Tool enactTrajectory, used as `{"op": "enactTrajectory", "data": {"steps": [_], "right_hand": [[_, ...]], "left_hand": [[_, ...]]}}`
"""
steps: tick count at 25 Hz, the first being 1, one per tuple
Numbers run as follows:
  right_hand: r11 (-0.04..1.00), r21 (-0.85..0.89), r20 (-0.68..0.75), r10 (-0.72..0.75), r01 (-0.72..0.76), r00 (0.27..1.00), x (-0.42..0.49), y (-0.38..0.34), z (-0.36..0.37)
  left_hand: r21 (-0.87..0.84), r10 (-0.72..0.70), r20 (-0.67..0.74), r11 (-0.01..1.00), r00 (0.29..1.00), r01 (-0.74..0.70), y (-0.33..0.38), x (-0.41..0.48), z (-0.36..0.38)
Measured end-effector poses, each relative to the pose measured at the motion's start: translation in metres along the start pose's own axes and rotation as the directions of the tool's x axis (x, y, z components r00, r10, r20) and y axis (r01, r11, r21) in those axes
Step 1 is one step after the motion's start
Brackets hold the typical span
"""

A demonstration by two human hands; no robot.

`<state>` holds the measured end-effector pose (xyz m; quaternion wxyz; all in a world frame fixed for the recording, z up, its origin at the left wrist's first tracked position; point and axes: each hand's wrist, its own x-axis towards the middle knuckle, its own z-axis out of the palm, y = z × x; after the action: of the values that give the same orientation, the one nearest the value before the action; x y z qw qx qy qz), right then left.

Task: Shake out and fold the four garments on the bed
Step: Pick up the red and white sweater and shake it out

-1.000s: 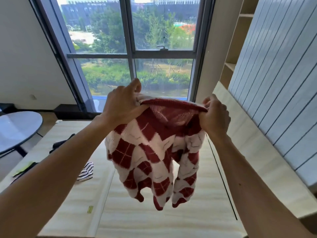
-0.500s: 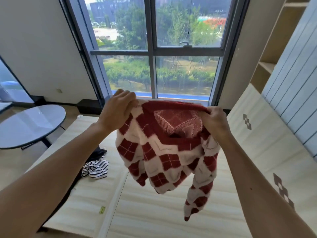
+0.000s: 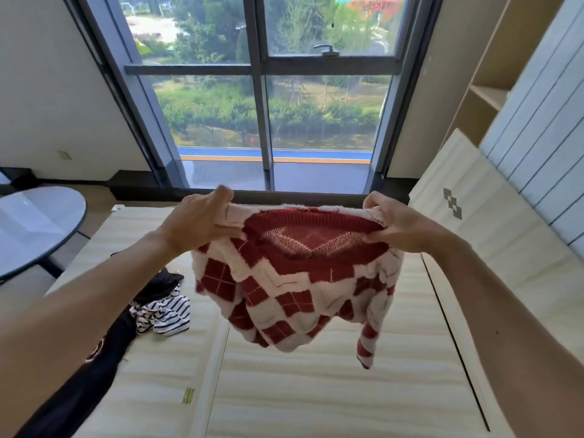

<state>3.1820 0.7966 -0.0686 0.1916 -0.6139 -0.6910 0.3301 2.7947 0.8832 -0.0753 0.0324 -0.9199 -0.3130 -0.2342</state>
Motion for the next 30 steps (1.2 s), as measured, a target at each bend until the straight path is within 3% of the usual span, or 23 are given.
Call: {"op": "enactTrajectory", "data": {"steps": [2,4,7,10,12,14,16,19,21,24,27,30], "right_hand": [[0.998,0.019,-0.169,-0.050,0.054,0.984,0.005,-0.012,0.006],[0.991,0.054,-0.339,-0.093,0.119,0.936,0.014,-0.027,0.013],[0.985,0.076,-0.501,-0.098,0.156,0.860,0.022,-0.044,0.013],[0.987,0.090,-0.569,-0.058,0.132,0.820,0.033,-0.057,0.019],[0.980,0.177,-0.568,0.023,0.095,0.823,0.044,-0.063,0.030],[0.944,0.305,-0.494,0.045,0.125,0.868,0.049,-0.065,0.043],[0.939,0.307,-0.328,-0.048,0.154,0.943,0.048,-0.064,0.045],[0.989,-0.123,-0.045,-0.087,0.081,0.995,0.049,-0.059,0.038],[0.947,-0.321,-0.070,-0.047,0.022,0.996,0.054,-0.054,0.044],[0.922,-0.384,-0.132,0.004,-0.054,0.991,0.057,-0.043,0.062],[0.966,-0.246,-0.240,0.017,-0.078,0.971,0.054,-0.033,0.080],[0.998,0.022,-0.432,0.067,-0.064,0.899,0.057,-0.026,0.099]], "left_hand": [[0.098,0.185,-0.013,0.978,0.983,-0.183,-0.025,-0.004,0.001],[0.147,0.222,-0.110,0.968,0.969,-0.205,-0.046,-0.005,-0.001],[0.021,0.105,-0.252,0.995,0.962,-0.103,-0.059,0.006,-0.004],[-0.325,-0.196,-0.293,0.941,0.936,0.096,-0.064,0.012,-0.002],[-0.554,-0.406,-0.187,0.795,0.895,0.245,-0.061,0.013,-0.002],[-0.665,-0.484,-0.068,0.674,0.872,0.322,-0.058,0.016,-0.005],[-0.606,-0.463,-0.116,0.734,0.879,0.307,-0.058,0.016,-0.011],[-0.310,-0.225,-0.209,0.938,0.952,0.154,-0.072,0.006,-0.017],[-0.132,-0.047,-0.071,0.991,0.996,0.037,-0.087,-0.009,-0.010],[-0.052,0.028,0.111,0.998,0.993,-0.023,-0.098,-0.037,0.013],[-0.161,-0.113,0.109,0.978,0.988,0.130,-0.091,-0.061,0.032],[-0.356,-0.385,0.076,0.851,0.920,0.386,-0.071,-0.070,0.045]]}}
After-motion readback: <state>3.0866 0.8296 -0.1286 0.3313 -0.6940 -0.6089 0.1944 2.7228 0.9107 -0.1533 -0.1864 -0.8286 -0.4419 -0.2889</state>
